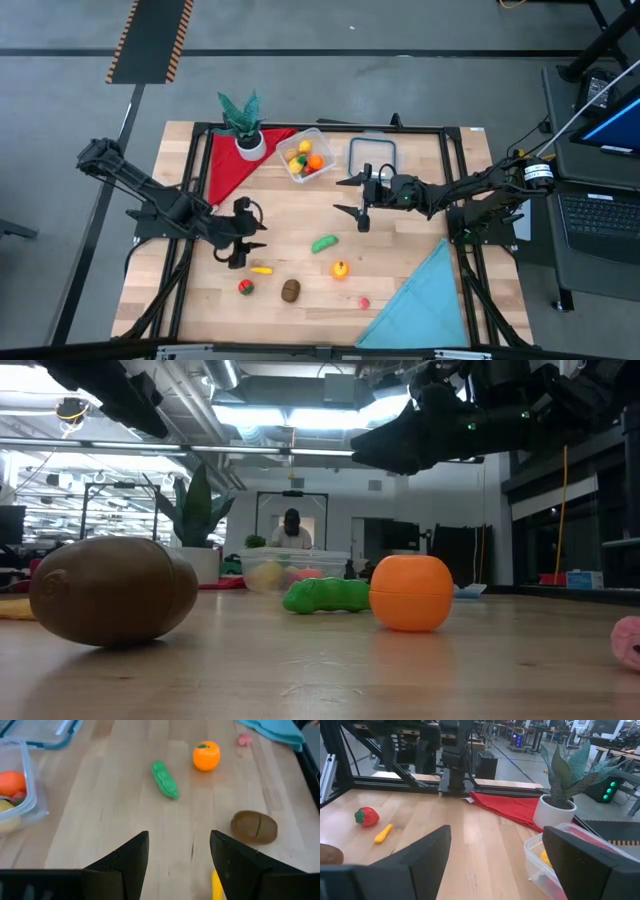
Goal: Pick and placing Produce into tupperware
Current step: Put the corn into the transparent bin
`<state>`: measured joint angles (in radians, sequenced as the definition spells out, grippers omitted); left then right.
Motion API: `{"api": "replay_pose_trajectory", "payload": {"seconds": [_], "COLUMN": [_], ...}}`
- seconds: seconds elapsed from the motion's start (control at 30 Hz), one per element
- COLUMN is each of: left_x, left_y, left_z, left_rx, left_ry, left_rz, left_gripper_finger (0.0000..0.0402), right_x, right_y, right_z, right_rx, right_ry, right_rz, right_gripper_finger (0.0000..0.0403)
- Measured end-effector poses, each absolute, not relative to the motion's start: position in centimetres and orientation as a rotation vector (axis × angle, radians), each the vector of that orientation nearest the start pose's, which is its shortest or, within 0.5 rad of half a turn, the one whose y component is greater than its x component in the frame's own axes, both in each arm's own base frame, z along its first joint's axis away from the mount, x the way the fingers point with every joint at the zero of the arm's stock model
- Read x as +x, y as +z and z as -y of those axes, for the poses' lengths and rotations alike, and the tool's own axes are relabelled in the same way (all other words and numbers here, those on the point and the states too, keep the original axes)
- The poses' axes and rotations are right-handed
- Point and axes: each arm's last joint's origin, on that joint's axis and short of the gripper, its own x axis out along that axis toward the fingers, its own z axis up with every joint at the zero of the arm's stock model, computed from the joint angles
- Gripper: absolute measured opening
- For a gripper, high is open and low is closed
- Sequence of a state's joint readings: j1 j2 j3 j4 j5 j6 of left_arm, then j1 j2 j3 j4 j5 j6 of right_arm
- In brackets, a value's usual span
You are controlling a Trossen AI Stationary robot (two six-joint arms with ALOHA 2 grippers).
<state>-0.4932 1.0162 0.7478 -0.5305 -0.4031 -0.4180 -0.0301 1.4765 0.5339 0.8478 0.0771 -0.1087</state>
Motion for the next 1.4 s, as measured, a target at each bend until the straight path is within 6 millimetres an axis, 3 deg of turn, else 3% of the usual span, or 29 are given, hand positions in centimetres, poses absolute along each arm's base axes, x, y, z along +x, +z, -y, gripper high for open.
{"api": "replay_pose_trajectory", "payload": {"seconds": [0.23, 0.63, 0.87, 1.4], "left_x": [19.0, 20.8, 22.0, 23.3], "left_y": [24.9, 20.6, 19.1, 15.4], "left_z": [10.5, 13.4, 14.4, 14.7], "left_rx": [-0.076, -0.181, -0.235, -0.191], "left_ry": [0.113, 0.109, 0.045, 0.105], "left_rz": [-0.904, -1.149, -1.191, -1.298], "left_gripper_finger": [0.0202, 0.0202, 0.0202, 0.0202], "right_x": [28.4, 28.4, 28.4, 28.4], "right_y": [19.5, 19.6, 19.6, 19.6], "right_z": [0.2, 0.1, 0.1, 0.1], "right_rx": [-0.167, -0.166, -0.166, -0.165], "right_ry": [-0.067, -0.065, -0.065, -0.065], "right_rz": [-0.094, -0.084, -0.084, -0.085], "right_gripper_finger": [0.0316, 0.0316, 0.0316, 0.0316]}}
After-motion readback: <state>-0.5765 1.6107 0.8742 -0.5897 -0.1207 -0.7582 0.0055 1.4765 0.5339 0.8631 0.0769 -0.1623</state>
